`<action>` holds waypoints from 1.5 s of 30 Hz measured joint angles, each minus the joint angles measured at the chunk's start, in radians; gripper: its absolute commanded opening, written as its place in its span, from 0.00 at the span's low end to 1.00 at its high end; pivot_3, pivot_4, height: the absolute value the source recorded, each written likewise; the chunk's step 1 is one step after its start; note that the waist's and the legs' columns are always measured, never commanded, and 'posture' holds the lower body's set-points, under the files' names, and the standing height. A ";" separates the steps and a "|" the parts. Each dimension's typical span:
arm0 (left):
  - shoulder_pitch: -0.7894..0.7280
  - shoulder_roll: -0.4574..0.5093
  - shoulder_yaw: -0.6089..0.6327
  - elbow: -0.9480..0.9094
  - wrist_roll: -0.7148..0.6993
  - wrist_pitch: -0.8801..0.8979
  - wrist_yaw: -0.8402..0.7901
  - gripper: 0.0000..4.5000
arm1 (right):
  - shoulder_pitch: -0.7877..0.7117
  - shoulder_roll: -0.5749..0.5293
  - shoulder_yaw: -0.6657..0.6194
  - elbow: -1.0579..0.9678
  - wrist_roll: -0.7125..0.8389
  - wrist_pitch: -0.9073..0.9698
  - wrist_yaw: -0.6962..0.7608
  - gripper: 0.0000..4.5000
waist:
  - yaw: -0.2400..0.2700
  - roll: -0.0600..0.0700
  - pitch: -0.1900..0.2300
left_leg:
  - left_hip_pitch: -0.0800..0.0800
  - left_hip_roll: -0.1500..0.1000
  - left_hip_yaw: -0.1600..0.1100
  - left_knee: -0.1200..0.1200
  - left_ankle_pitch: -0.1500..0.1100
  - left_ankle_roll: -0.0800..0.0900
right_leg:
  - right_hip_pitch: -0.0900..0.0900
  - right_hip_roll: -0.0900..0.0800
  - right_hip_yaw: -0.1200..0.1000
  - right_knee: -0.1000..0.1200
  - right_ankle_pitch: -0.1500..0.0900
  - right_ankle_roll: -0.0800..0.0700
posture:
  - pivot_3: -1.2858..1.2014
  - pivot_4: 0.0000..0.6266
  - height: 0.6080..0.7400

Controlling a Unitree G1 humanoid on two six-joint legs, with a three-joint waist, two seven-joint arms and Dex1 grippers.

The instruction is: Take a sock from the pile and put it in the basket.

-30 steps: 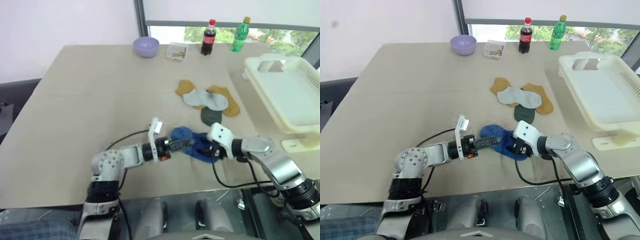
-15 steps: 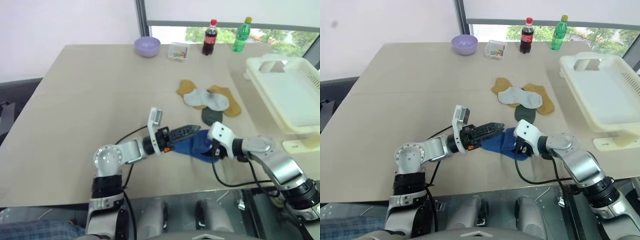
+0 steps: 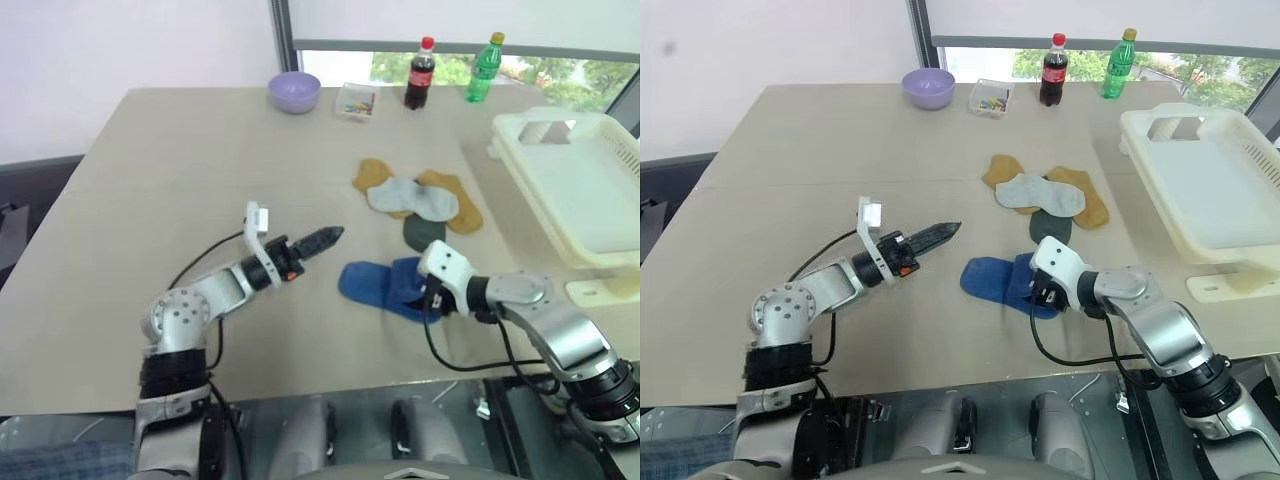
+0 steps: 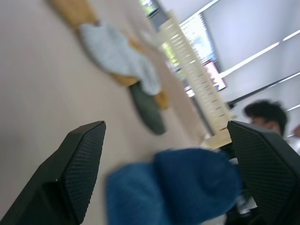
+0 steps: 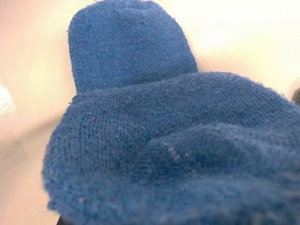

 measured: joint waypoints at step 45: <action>-0.014 -0.146 -0.161 0.046 0.147 -0.121 -0.066 0.99 | 0.011 0.012 0.005 -0.014 -0.019 -0.009 -0.023 0.52 | 0.000 0.000 0.001 | -0.002 0.001 -0.001 -0.002 -0.002 -0.004 | -0.002 -0.006 -0.001 -0.001 0.000 0.000 | 0.52 0.24 0.95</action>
